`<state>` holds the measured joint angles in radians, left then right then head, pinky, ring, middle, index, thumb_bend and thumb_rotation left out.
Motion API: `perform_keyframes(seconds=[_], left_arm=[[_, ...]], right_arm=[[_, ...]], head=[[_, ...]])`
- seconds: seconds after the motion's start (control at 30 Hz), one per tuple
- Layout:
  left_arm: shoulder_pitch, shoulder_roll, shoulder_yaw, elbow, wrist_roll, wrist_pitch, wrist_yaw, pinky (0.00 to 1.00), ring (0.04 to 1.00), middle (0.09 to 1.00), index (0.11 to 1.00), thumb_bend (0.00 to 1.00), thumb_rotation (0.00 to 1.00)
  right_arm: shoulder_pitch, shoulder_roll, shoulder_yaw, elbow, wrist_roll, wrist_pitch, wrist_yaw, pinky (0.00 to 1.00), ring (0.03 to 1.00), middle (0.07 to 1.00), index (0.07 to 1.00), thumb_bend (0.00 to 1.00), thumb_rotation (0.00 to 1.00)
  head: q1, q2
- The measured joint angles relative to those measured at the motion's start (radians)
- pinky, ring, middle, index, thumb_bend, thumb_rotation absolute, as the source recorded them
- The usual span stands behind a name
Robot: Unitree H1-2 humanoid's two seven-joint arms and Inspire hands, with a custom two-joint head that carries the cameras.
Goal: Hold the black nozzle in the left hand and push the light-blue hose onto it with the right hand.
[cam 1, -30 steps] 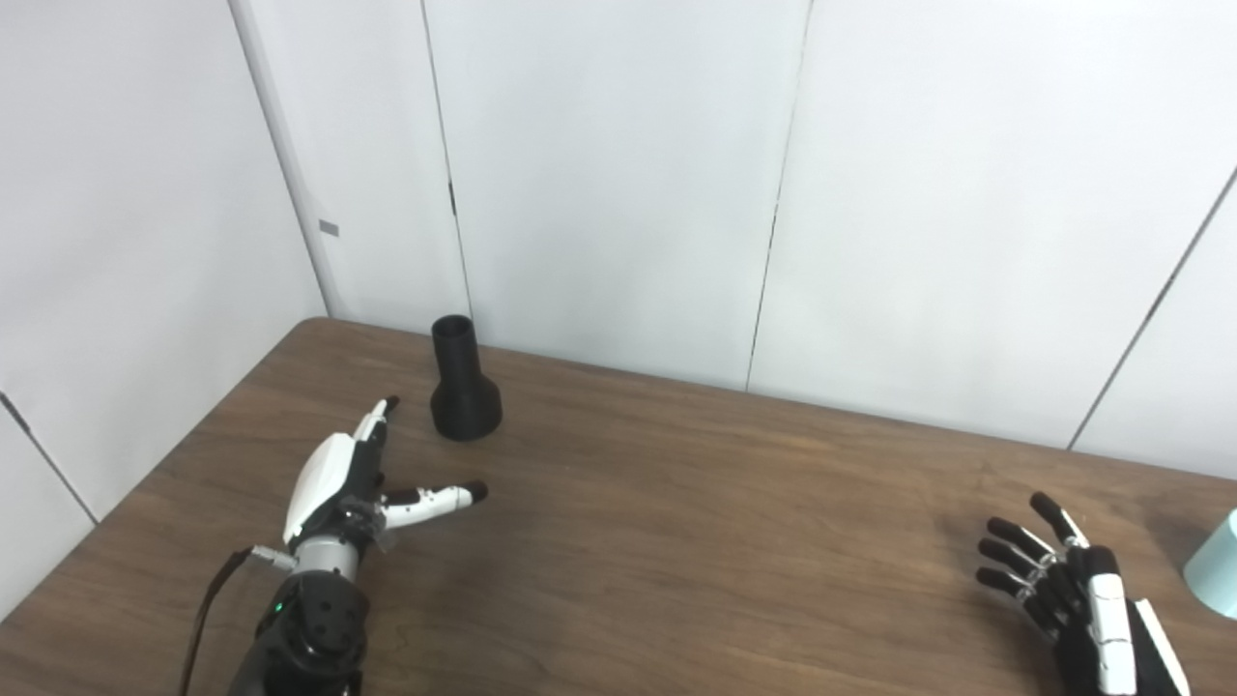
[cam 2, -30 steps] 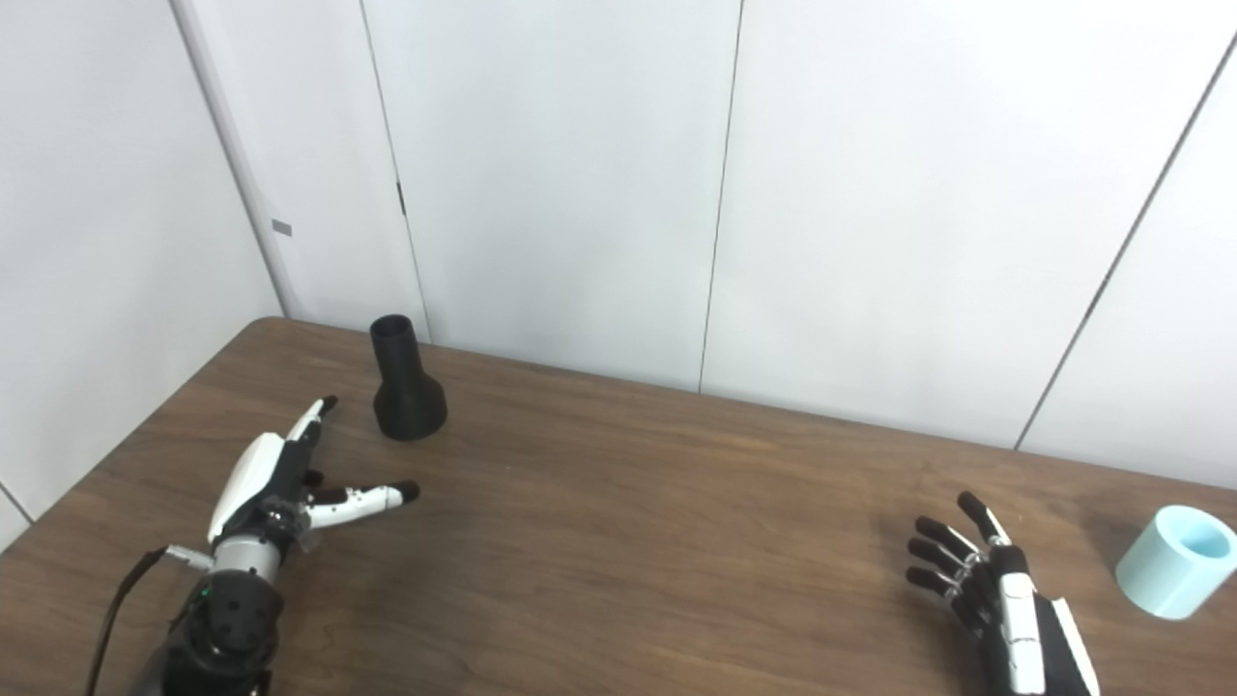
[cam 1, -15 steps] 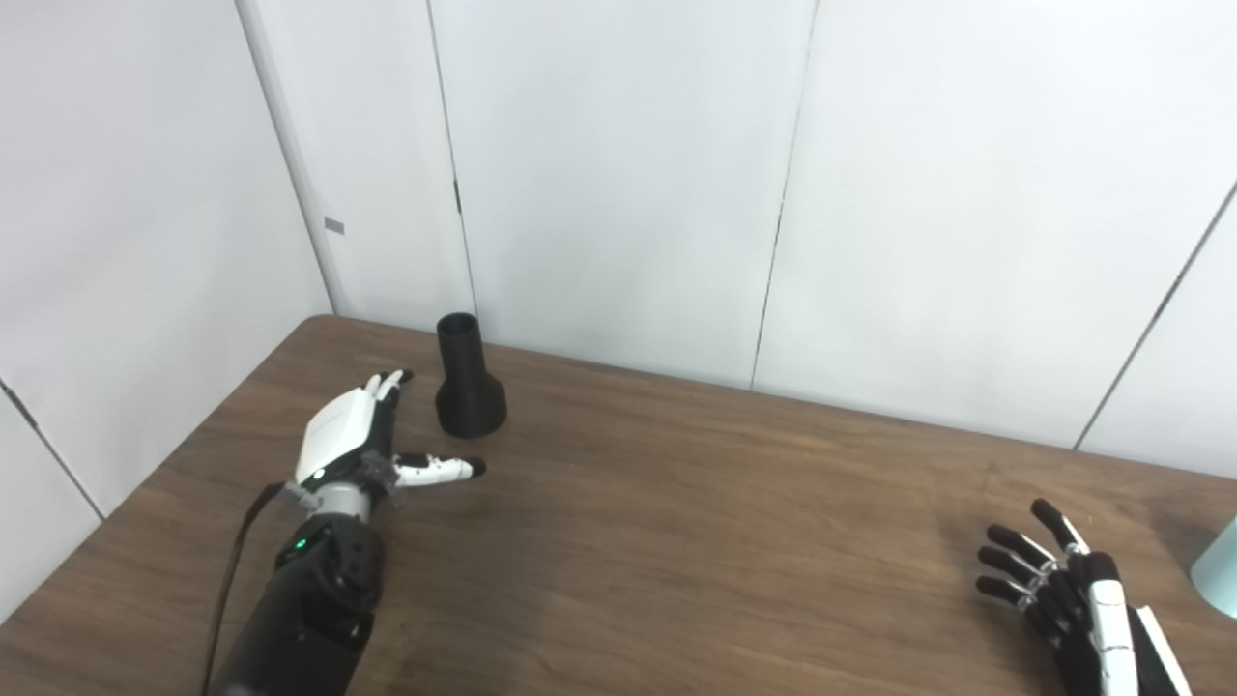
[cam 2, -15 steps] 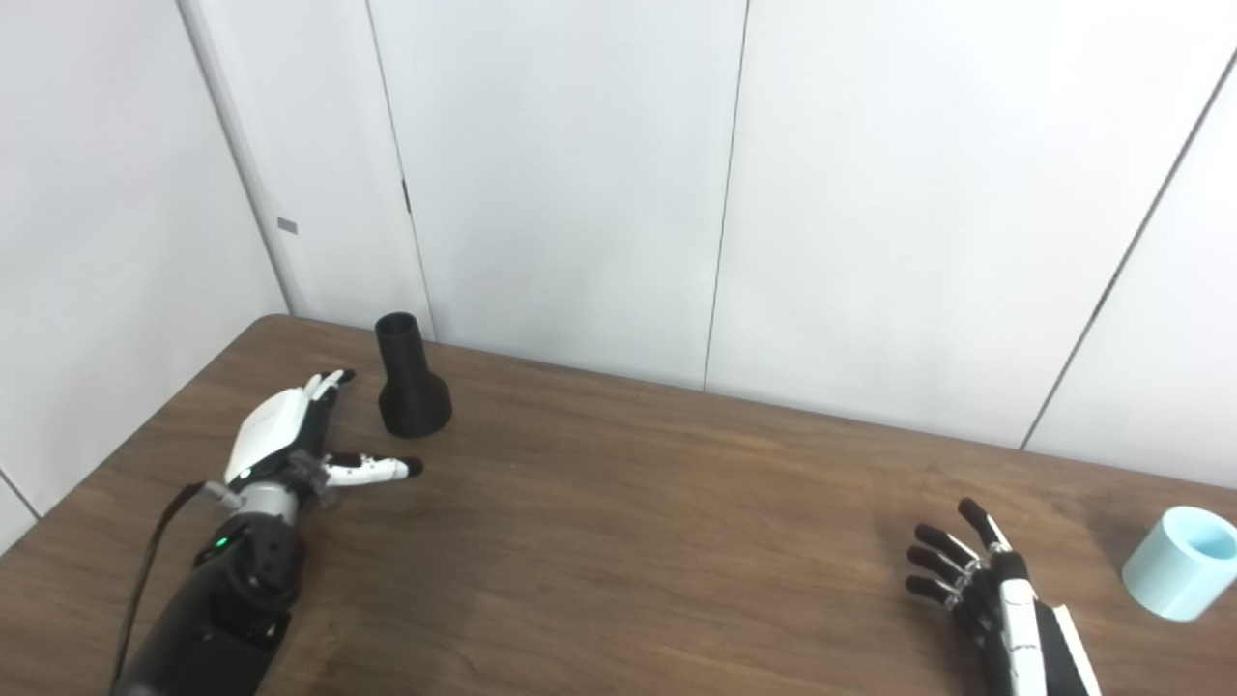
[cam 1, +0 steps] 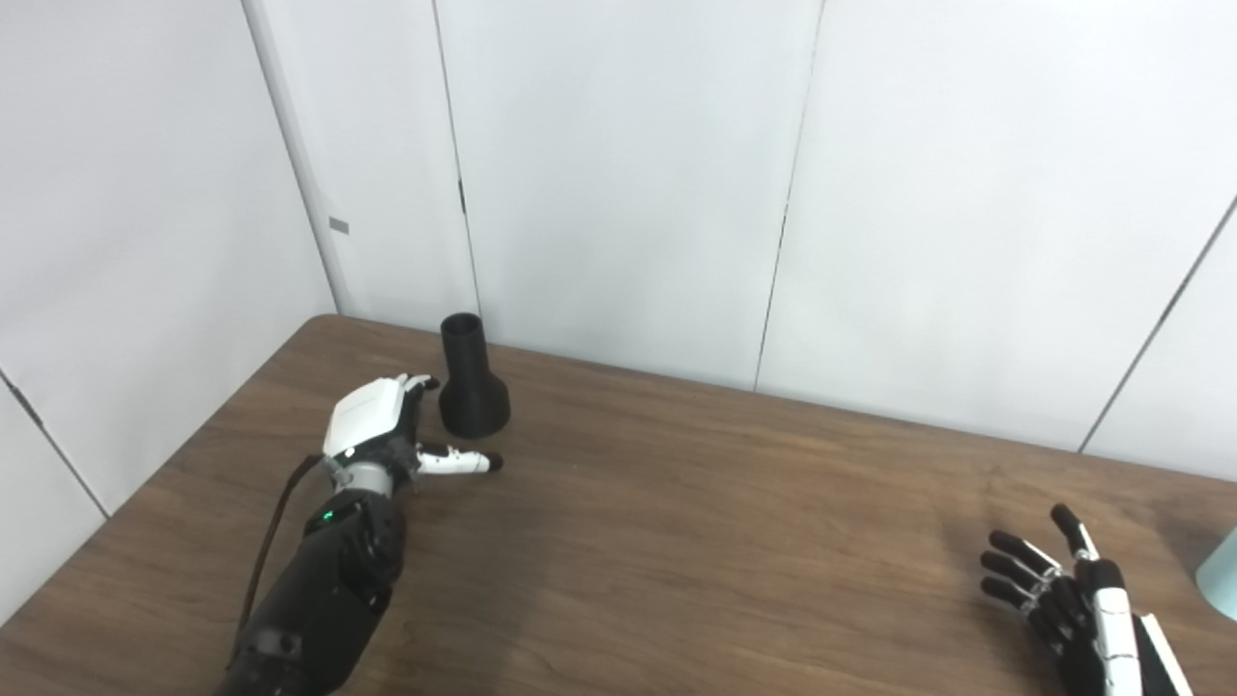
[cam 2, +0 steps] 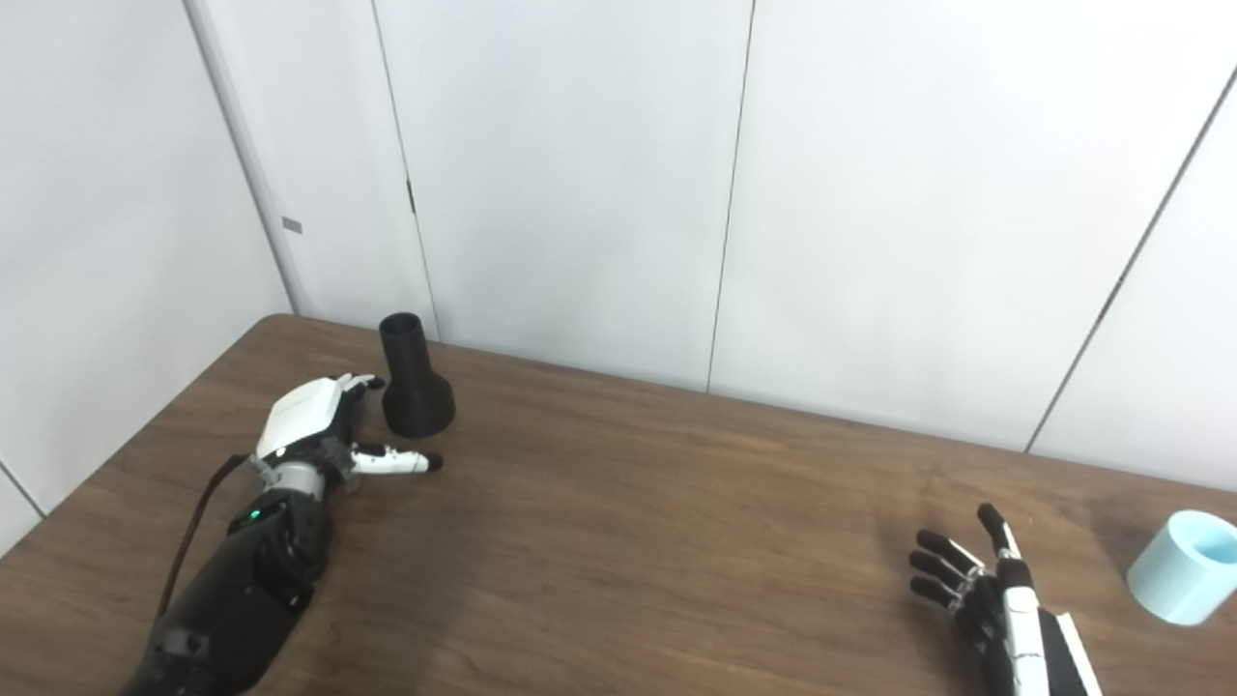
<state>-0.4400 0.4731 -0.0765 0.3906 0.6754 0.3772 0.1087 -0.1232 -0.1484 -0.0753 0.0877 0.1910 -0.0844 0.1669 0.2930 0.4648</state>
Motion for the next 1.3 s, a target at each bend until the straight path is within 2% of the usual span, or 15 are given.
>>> perform_keyframes(seconds=[0.4, 0.73, 0.93, 1.07, 1.1, 1.13, 1.17, 1.3], left_arm=[[-0.098, -0.007, -0.017, 0.144, -0.037, 0.0, 0.008, 1.0, 0.992, 0.897, 0.851, 1.0, 0.35], [-0.149, -0.007, -0.037, 0.236, -0.067, -0.024, 0.053, 1.0, 0.985, 0.879, 0.811, 1.0, 0.32], [-0.167, -0.006, -0.048, 0.278, -0.073, -0.045, 0.088, 1.0, 0.958, 0.847, 0.753, 0.97, 0.25], [-0.175, 0.0, -0.069, 0.299, -0.071, -0.051, 0.111, 1.0, 0.947, 0.815, 0.643, 0.94, 0.19], [-0.176, 0.002, -0.072, 0.3, -0.071, -0.056, 0.115, 1.0, 0.945, 0.805, 0.605, 0.92, 0.17], [-0.177, 0.004, -0.075, 0.302, -0.071, -0.064, 0.119, 1.0, 0.945, 0.796, 0.547, 0.73, 0.12], [-0.177, 0.006, -0.076, 0.304, -0.072, -0.073, 0.121, 1.0, 0.938, 0.783, 0.503, 0.59, 0.08], [-0.178, 0.008, -0.077, 0.304, -0.074, -0.08, 0.127, 1.0, 0.921, 0.76, 0.483, 0.53, 0.05]], right_arm=[[0.006, 0.004, 0.005, -0.008, 0.005, 0.003, 0.006, 0.78, 0.778, 0.794, 1.0, 0.41, 1.0], [0.01, 0.004, 0.012, -0.013, -0.003, 0.005, 0.008, 0.77, 0.782, 0.794, 0.999, 0.41, 1.0], [0.011, 0.004, 0.015, -0.015, -0.01, 0.005, 0.008, 0.77, 0.782, 0.792, 0.993, 0.41, 1.0], [0.011, 0.004, 0.015, -0.016, -0.011, 0.005, 0.008, 0.77, 0.782, 0.789, 0.986, 0.42, 1.0], [0.011, 0.004, 0.015, -0.016, -0.011, 0.005, 0.008, 0.76, 0.78, 0.789, 0.985, 0.42, 1.0], [0.011, 0.004, 0.015, -0.016, -0.011, 0.005, 0.008, 0.75, 0.781, 0.791, 0.985, 0.42, 1.0], [0.011, 0.004, 0.015, -0.016, -0.011, 0.005, 0.008, 0.75, 0.783, 0.793, 0.987, 0.42, 1.0], [0.011, 0.004, 0.016, -0.016, -0.011, 0.005, 0.008, 0.76, 0.783, 0.792, 0.986, 0.42, 1.0]], head=[[-0.014, 0.011], [-0.02, 0.018], [-0.021, 0.02], [-0.023, 0.025], [-0.023, 0.025], [-0.025, 0.026], [-0.025, 0.026], [-0.026, 0.029]])
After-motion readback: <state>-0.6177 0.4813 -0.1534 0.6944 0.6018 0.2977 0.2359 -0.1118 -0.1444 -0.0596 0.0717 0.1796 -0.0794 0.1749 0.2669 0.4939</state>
